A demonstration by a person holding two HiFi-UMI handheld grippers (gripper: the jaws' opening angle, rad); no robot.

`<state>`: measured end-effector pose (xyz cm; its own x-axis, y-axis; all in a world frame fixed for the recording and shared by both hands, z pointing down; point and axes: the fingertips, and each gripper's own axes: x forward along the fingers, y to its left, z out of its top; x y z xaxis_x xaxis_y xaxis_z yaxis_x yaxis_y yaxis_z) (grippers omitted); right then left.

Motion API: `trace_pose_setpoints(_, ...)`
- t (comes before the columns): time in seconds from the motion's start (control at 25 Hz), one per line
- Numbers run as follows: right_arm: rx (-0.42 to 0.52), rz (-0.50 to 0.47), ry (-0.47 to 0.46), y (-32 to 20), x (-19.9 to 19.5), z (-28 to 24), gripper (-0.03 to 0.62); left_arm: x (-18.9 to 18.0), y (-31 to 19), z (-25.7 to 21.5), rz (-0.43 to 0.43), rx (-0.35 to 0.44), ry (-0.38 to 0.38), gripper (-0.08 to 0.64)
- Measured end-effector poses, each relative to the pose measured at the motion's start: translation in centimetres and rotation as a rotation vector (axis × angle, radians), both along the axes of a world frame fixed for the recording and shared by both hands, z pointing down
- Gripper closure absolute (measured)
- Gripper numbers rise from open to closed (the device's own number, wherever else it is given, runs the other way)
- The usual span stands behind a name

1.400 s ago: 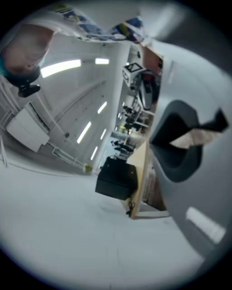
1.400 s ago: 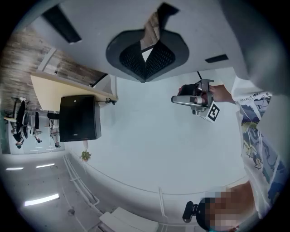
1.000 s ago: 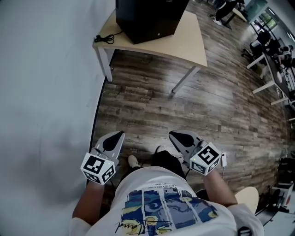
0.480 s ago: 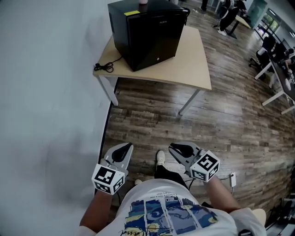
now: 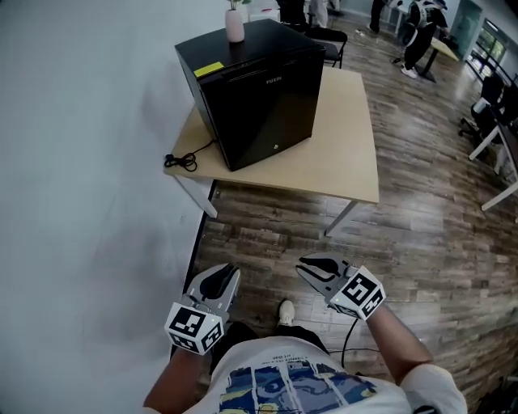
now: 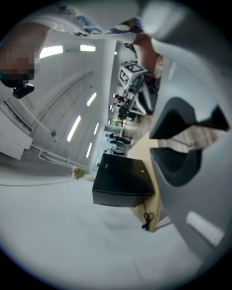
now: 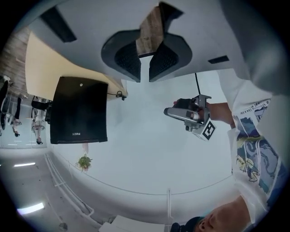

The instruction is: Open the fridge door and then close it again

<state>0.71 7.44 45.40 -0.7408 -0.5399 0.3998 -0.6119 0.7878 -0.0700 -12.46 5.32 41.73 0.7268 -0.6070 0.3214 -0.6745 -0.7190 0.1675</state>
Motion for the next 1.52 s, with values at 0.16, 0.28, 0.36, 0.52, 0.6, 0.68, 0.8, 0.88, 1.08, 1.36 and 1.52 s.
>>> trace_pose_setpoints(0.16, 0.048, -0.028, 0.034, -4.6, 1.8, -1.1, 0.538, 1.3, -2.4, -0.4, 0.002, -0.005, -0.005, 0.5)
trace_pose_setpoints(0.28, 0.086, -0.033, 0.068, -8.8, 2.5, -2.2, 0.538, 1.3, -4.5, -0.1, 0.003, -0.019, 0.002, 0.502)
trace_pose_setpoints(0.36, 0.128, -0.031, 0.094, -12.3, 2.6, -3.3, 0.537, 0.7, -6.7, 0.2, 0.001, -0.014, 0.011, 0.507)
trace_pose_setpoints(0.52, 0.187, -0.023, 0.128, -19.0, 1.6, -5.7, 0.537, -1.2, -11.9, 1.0, -0.012, -0.011, 0.033, 0.526)
trace_pose_setpoints(0.6, 0.213, -0.029, 0.152, -21.6, 0.7, -7.2, 0.535, -1.9, -14.3, 0.9, 0.007, -0.011, 0.039, 0.526)
trace_pose_setpoints(0.68, 0.255, -0.047, 0.195, -24.4, 0.0, -9.0, 0.524, -2.0, -16.9, 0.2, 0.04, 0.013, 0.039, 0.526)
trace_pose_setpoints(0.8, 0.322, -0.089, 0.292, -28.8, -0.9, -11.4, 0.515, -1.8, -20.1, -1.1, 0.086, 0.057, 0.059, 0.526)
trace_pose_setpoints(0.88, 0.362, -0.121, 0.359, -31.6, -1.4, -12.9, 0.514, -1.9, -21.7, -1.4, 0.113, 0.073, 0.067, 0.526)
trace_pose_setpoints(1.08, 0.427, -0.241, 0.537, -38.0, -3.6, -16.3, 0.504, -2.1, -24.4, -0.8, 0.13, 0.062, 0.068, 0.526)
trace_pose_setpoints(1.36, 0.418, -0.435, 0.813, -43.8, -5.6, -16.5, 0.5, -2.0, -25.5, -1.8, 0.084, 0.067, 0.102, 0.526)
trace_pose_setpoints(1.52, 0.375, -0.496, 0.922, -45.5, -5.8, -14.8, 0.499, -2.2, -25.8, -1.3, 0.053, 0.063, 0.102, 0.526)
